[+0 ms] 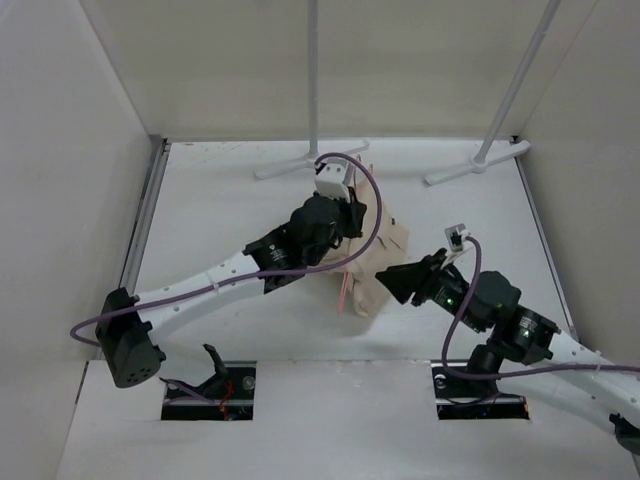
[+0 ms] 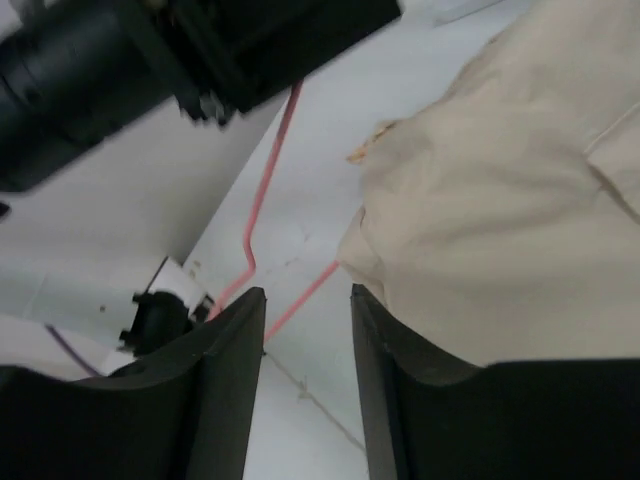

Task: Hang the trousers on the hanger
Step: Place trousers on hanger

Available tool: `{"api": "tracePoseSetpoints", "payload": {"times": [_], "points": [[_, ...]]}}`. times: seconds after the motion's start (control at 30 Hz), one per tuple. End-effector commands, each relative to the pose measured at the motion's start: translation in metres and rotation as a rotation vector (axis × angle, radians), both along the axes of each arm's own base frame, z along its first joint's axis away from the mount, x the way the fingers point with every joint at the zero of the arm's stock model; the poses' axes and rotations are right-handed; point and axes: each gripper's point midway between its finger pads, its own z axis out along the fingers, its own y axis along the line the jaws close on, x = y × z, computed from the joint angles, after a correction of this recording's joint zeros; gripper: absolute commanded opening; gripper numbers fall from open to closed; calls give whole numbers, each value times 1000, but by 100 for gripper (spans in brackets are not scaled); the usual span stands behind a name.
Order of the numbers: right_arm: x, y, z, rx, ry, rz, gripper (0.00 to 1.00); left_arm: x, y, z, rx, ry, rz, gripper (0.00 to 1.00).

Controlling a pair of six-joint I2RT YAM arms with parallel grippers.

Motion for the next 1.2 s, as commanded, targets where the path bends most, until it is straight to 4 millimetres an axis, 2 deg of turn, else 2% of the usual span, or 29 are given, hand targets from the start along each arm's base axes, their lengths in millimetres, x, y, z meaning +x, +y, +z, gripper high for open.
{"api": "tracePoseSetpoints", "payload": {"times": [0.0,0.1,0.2,0.47,0.57,0.67,0.8,0.9,0.97,1.0,1.17], "points": [[-4,18,26,69,-41,24,56,-5,3,77,-128,-92,-24,5],[-1,30,52,81,-100,42,73,-6,0,95,-150,-103,-30,5],[3,38,75,102,-142,51,79,-7,-3,110,-173,-116,-36,5],[2,46,111,163,-214,78,79,-11,-13,130,-206,-123,-64,5],[8,50,115,171,-221,75,79,-14,-17,133,-214,-123,-74,5],[11,63,117,181,-218,100,77,-17,-21,133,-212,-121,-85,5],[16,84,111,196,-207,133,68,-20,-25,132,-216,-119,-95,5],[22,93,104,187,-189,128,52,-23,-24,136,-226,-122,-97,5],[24,93,105,203,-196,114,34,-22,-19,140,-233,-128,-89,5],[23,93,106,211,-202,112,28,-22,-17,141,-235,-130,-86,5],[20,83,112,248,-217,93,15,-15,0,143,-243,-138,-46,11]]}}
